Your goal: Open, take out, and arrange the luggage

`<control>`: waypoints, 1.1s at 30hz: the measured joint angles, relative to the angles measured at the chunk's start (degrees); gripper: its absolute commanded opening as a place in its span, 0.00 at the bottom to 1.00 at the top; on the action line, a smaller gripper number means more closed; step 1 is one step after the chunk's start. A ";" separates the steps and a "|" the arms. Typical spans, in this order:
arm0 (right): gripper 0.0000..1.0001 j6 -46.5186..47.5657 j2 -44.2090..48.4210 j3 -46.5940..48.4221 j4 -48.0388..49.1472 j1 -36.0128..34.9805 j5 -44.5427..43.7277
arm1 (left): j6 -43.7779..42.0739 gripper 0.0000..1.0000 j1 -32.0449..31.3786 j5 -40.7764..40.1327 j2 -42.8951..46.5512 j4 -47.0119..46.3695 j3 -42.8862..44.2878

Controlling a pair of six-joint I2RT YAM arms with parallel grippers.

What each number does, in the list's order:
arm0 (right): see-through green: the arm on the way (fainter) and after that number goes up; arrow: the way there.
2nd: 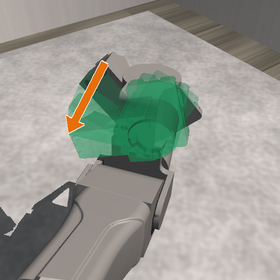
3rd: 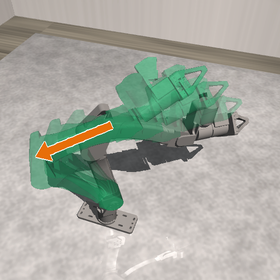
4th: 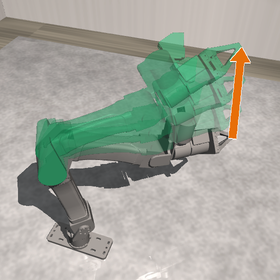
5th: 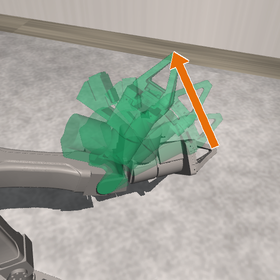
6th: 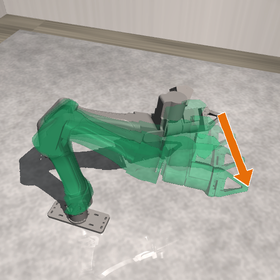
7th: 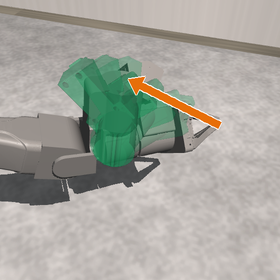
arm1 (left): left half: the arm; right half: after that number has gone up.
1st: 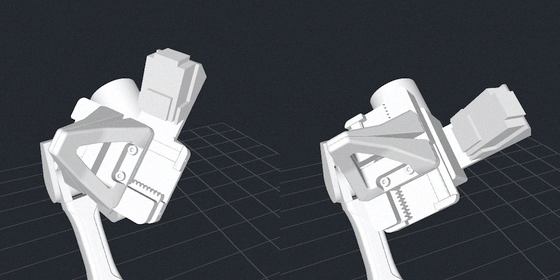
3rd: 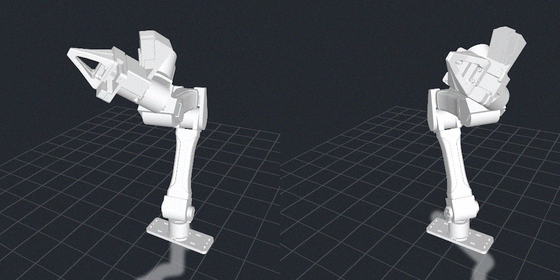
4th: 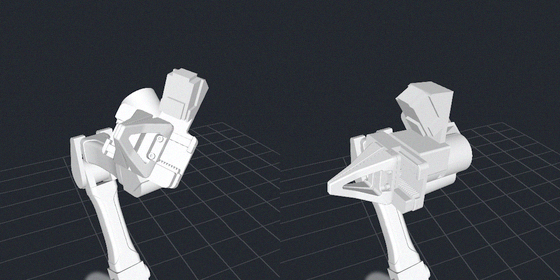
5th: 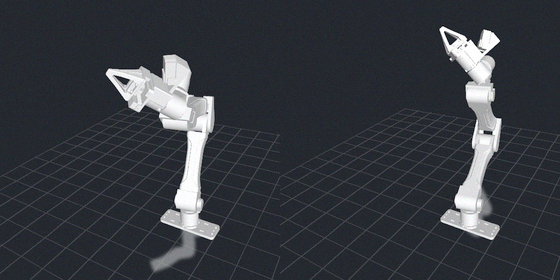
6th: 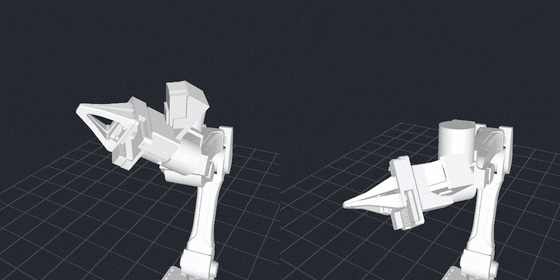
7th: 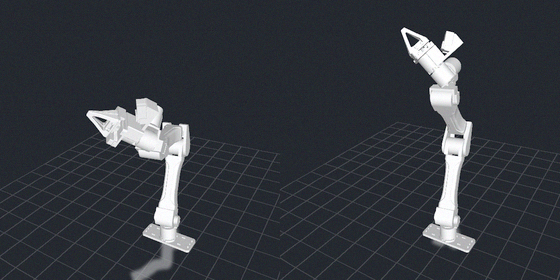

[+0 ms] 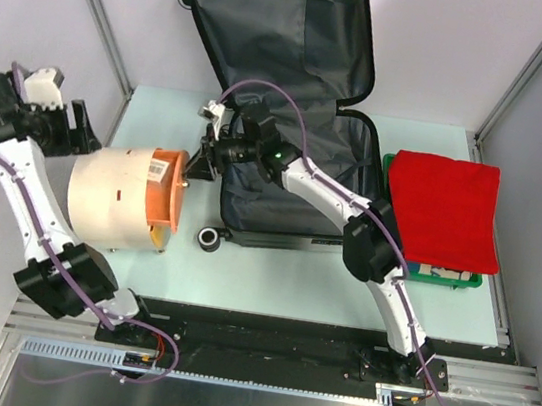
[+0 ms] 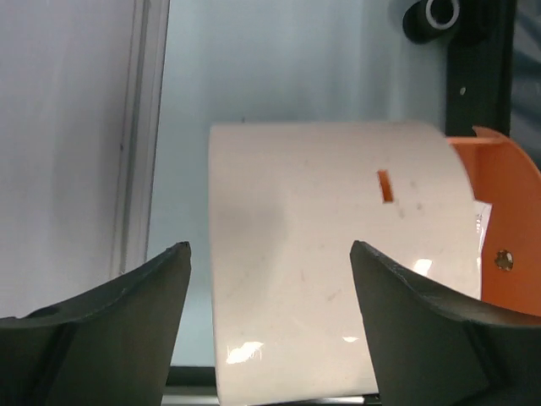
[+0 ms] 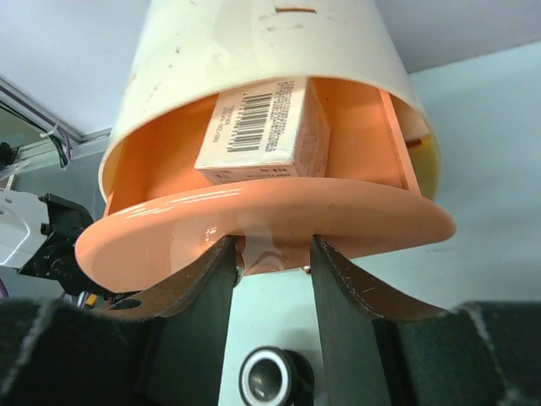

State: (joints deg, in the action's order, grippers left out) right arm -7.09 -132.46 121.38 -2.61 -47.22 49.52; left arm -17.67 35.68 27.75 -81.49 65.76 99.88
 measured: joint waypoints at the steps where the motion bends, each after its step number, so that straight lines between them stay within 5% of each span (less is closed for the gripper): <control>1: 0.46 -0.57 -0.39 0.17 1.27 -0.48 0.02 | 0.22 0.81 1.38 0.26 0.94 0.33 -2.12; 8: 0.46 -6.08 -3.23 0.59 11.91 -3.63 -0.74 | 0.26 0.80 2.71 1.55 7.58 1.33 -11.65; 18: 0.46 -13.53 -8.68 3.21 22.25 -6.23 -0.74 | 0.04 0.77 2.71 5.20 9.07 -1.31 -14.47; 27: 0.49 -14.95 -9.40 3.04 22.62 -7.30 -0.59 | -0.87 0.99 2.69 6.47 6.51 -0.04 -11.47; 33: 0.54 -11.61 -1.99 -7.76 17.46 -5.03 0.87 | -2.34 1.00 2.58 3.91 5.25 5.01 -2.80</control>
State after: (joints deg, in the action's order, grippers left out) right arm -18.70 -134.45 113.62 14.85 -52.25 50.39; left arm -20.01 38.26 31.66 -76.25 70.76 97.08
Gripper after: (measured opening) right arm 0.532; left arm 0.996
